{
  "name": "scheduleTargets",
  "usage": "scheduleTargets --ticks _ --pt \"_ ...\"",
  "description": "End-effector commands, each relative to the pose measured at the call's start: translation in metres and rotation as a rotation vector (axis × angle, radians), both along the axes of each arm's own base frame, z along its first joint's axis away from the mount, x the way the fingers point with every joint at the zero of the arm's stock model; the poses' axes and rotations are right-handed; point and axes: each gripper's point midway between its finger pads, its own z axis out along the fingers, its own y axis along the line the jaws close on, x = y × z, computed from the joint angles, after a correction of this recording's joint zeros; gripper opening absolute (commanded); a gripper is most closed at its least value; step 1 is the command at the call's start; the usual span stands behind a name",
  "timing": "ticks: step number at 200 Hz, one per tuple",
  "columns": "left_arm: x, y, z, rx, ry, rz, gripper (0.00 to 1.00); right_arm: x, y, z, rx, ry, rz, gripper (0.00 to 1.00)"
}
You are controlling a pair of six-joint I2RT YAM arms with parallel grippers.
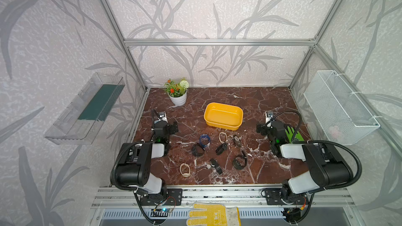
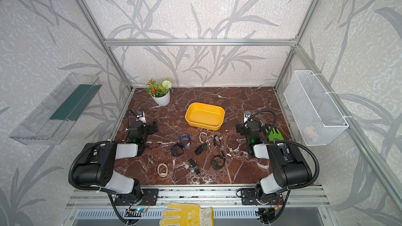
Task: Put the watch into the storage box
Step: Pick up the watch at the center of the board.
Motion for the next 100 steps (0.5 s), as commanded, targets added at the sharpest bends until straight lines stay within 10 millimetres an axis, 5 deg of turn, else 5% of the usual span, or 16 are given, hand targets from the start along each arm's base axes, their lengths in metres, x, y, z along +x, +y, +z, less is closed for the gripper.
scheduleTargets --ticks 1,100 --pt "0.0073 0.0009 0.0106 0.004 -0.026 -0.005 0.99 0.0051 -0.0021 0.0053 0.006 -0.013 -0.015 0.99" --pt "0.0079 0.0015 0.0109 -0.005 -0.026 -0.009 0.99 0.005 -0.0022 0.0049 0.006 -0.012 -0.015 0.99"
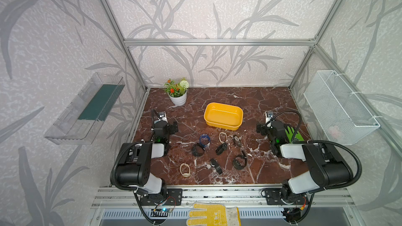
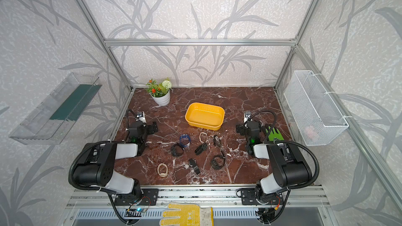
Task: Put the watch into the storage box
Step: Pick up the watch at the center of the board.
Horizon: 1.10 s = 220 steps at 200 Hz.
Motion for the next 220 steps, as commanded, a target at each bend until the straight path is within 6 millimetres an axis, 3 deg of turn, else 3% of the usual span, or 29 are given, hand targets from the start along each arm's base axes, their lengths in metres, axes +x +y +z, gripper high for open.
scheduleTargets --ticks 1,115,130,139,149,163,183,194,200,220 --pt "0.008 0.001 0.011 0.0 -0.027 -0.006 0.99 0.005 -0.002 0.005 0.006 -0.012 -0.014 0.99" --pt "0.005 0.005 0.016 -0.001 -0.029 0.019 0.99 0.005 -0.002 0.006 0.006 -0.016 -0.014 0.99" --pt "0.0 0.012 0.033 0.01 -0.031 0.067 0.98 0.007 0.0 0.013 0.012 -0.033 -0.006 0.99" --pt "-0.006 0.019 0.044 0.024 -0.041 0.126 0.97 0.014 0.006 0.032 -0.005 -0.052 0.023 0.99" --pt "-0.015 0.027 0.055 0.042 -0.057 0.2 0.97 0.015 0.008 0.042 -0.014 0.091 0.027 0.99" --pt "-0.026 0.031 0.071 -0.003 -0.091 0.262 0.97 0.021 0.011 0.07 0.013 0.144 0.01 0.99" --pt "-0.039 0.025 0.099 -0.112 -0.193 0.26 0.98 0.023 0.005 0.103 0.178 0.115 -0.109 0.99" --pt "-0.047 0.025 0.116 -0.177 -0.278 0.273 0.99 0.011 -0.013 0.101 0.332 0.139 -0.311 0.99" --pt "-0.052 0.025 0.123 -0.209 -0.315 0.281 0.99 0.009 -0.015 0.097 0.4 0.165 -0.339 0.99" --pt "-0.057 0.016 0.14 -0.29 -0.365 0.244 0.99 0.01 0.015 0.091 0.5 0.228 -0.163 0.99"
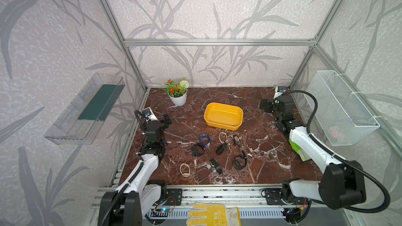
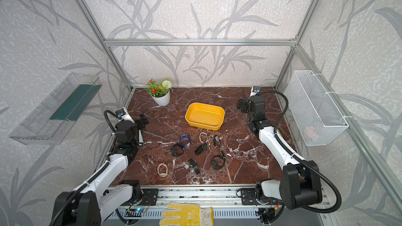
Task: Put the watch into the storage box
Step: Pick up the watch at the center of the board.
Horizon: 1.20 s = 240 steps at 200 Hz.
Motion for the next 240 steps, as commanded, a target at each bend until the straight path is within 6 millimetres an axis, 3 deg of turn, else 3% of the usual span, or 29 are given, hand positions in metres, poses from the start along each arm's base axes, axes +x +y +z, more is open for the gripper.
scheduleTargets --ticks 1,32,66,98,130,155,187,240 --pt "-0.01 -0.005 -0.001 -0.13 -0.025 -0.005 0.99 -0.027 0.013 -0.067 0.189 0.261 0.018 0.99" --pt "-0.002 -0.042 0.016 -0.177 0.016 -0.174 0.99 -0.048 0.039 -0.063 0.078 0.343 0.08 0.99" --pt "-0.002 -0.118 0.024 -0.11 0.112 -0.439 0.99 -0.084 0.072 -0.077 0.033 0.425 0.188 0.95" --pt "-0.024 -0.192 0.023 -0.03 0.239 -0.701 0.99 -0.111 0.093 -0.093 0.012 0.487 0.246 0.85" --pt "-0.044 -0.238 0.02 0.072 0.341 -0.903 0.99 -0.129 0.113 -0.108 0.009 0.528 0.307 0.66" --pt "-0.063 -0.275 0.011 0.163 0.391 -1.098 0.99 -0.14 0.122 -0.124 -0.02 0.58 0.322 0.65" --pt "-0.078 -0.301 -0.003 0.189 0.444 -1.235 0.99 -0.146 0.141 -0.137 -0.042 0.604 0.349 0.62" --pt "-0.092 -0.307 -0.006 0.185 0.4 -1.257 0.99 -0.14 0.166 -0.162 -0.086 0.709 0.334 0.48"
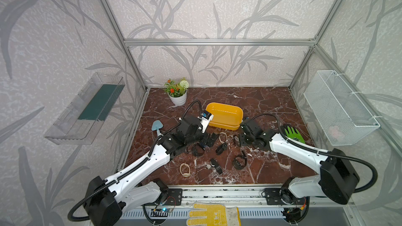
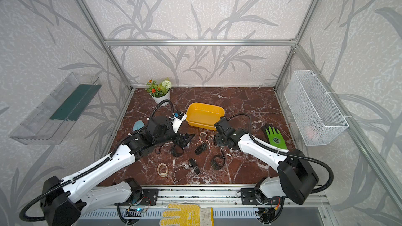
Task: Put the watch into the storage box
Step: Pick up the watch at the center of the board.
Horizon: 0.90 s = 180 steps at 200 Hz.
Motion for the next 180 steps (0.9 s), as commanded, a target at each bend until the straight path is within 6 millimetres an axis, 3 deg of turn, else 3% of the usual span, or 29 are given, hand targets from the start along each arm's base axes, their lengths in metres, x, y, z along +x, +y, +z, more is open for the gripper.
scheduleTargets --ticks 1,62,148,180 --pt "-0.01 -0.003 0.004 -0.002 -0.038 -0.039 0.99 0.008 0.007 0.002 -0.018 0.01 -0.031 0.48" --pt "-0.024 -0.022 -0.001 0.011 -0.006 -0.12 0.99 0.013 0.014 -0.022 -0.063 0.073 -0.044 0.39" --pt "-0.023 -0.02 -0.001 0.028 -0.017 -0.11 0.99 0.016 0.007 -0.043 -0.12 0.098 -0.081 0.37" --pt "-0.025 -0.022 -0.003 0.033 -0.012 -0.12 0.99 0.02 0.009 -0.047 -0.124 0.087 -0.081 0.3"
